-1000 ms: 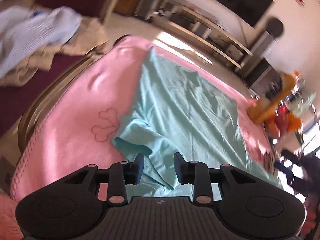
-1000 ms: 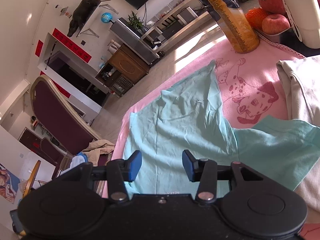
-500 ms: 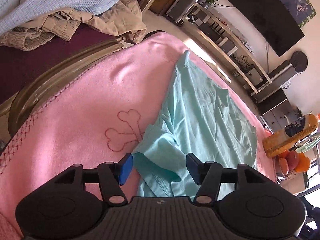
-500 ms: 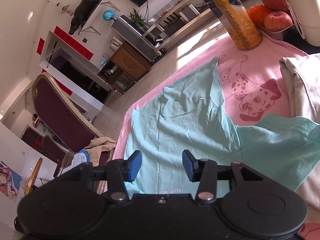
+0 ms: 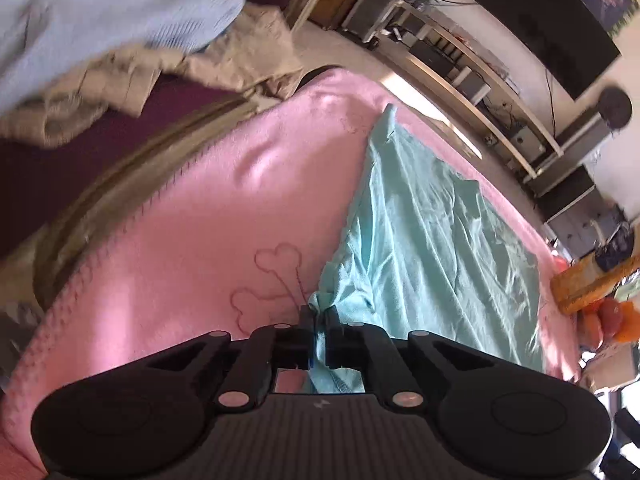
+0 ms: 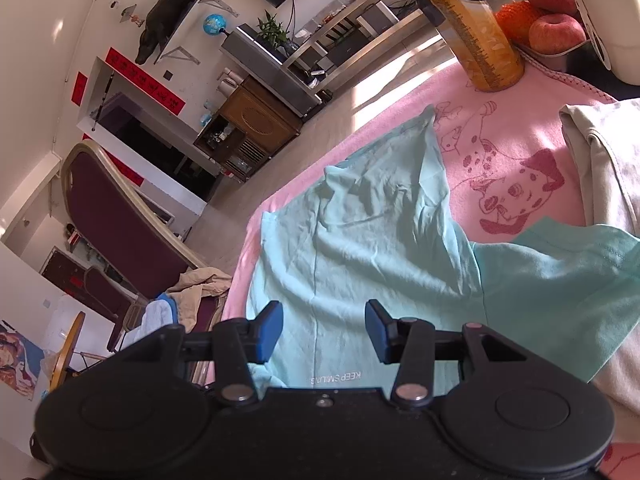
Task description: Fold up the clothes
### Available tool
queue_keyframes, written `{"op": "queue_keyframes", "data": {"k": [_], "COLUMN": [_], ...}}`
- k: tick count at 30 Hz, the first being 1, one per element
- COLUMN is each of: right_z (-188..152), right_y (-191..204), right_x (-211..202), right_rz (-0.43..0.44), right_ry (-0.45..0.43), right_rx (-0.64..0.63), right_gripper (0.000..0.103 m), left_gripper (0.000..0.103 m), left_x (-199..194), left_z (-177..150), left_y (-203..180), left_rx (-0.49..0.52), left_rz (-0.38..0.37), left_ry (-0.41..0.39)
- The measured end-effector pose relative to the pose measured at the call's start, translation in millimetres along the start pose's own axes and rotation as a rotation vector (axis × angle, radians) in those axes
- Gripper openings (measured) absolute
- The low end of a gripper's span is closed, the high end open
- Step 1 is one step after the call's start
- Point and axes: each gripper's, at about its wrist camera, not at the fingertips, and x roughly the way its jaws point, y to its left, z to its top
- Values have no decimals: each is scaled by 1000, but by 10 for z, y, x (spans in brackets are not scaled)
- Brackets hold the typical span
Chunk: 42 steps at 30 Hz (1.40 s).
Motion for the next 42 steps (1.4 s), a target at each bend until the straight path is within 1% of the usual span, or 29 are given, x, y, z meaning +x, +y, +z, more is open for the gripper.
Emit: {"op": "queue_keyframes", "data": {"k": [1,3,5,6,9,11,12,14,15,16,17,20,22,23,24,25,27,29,32,33,36,38,39,41,42], "right_z": [2,2,0,-3,-18,-37,-47,-58,-60,-54,-47,-28,-16,-12,-15,-17,-26,-28,-14,-8,-9,-18,-20,-25,-22], "right_y": [-3,0,4,9,43,79,97,115,121,119,117,111,107,106,106,105,91,65,11,-6,-20,-12,-12,-17,-27], "right_x": [-2,2,18,31,108,177,211,242,248,228,208,148,108,92,88,84,80,72,50,47,64,86,94,96,87], "right_rz": [2,6,8,10,25,23,20,16,16,20,24,37,45,48,46,45,39,29,20,19,13,3,-5,-27,-32], "right_ry": [2,8,16,21,46,67,78,94,99,94,89,75,65,62,61,60,63,62,56,54,56,60,62,58,55], "right_rx": [5,9,9,10,12,0,-9,-20,-23,-20,-16,-5,2,4,4,4,9,14,32,39,41,30,23,11,14], "right_gripper": [44,45,46,46,46,48,49,49,49,50,50,50,50,50,50,50,50,50,50,50,50,50,50,50,50], "left_gripper": [2,3,3,3,4,11,18,20,25,35,37,37,36,36,32,25,19,21,25,29,28,8,1,1,1], "left_x": [-72,-180,-184,-142,114,366,409,488,422,340,247,-26,-148,-129,-91,-51,28,107,163,187,300,300,275,157,63], "left_z": [65,257,411,484,517,411,426,464,516,557,583,502,392,325,280,236,212,188,211,215,214,179,159,136,134], "left_y": [-62,-172,-248,-274,-365,-391,-365,-310,-255,-196,-131,29,159,220,270,320,349,376,360,349,362,306,279,237,222], "left_rx": [65,239,417,521,840,1043,1041,1026,952,878,794,611,477,415,375,336,301,266,260,265,268,331,356,386,403], "left_rz": [23,103,188,241,355,426,449,494,480,460,441,352,276,259,255,251,250,249,245,249,247,230,226,257,312], "left_ry": [-11,-31,-38,-47,-45,-25,-6,33,47,58,73,103,132,149,155,159,163,167,166,169,195,169,158,107,56]}}
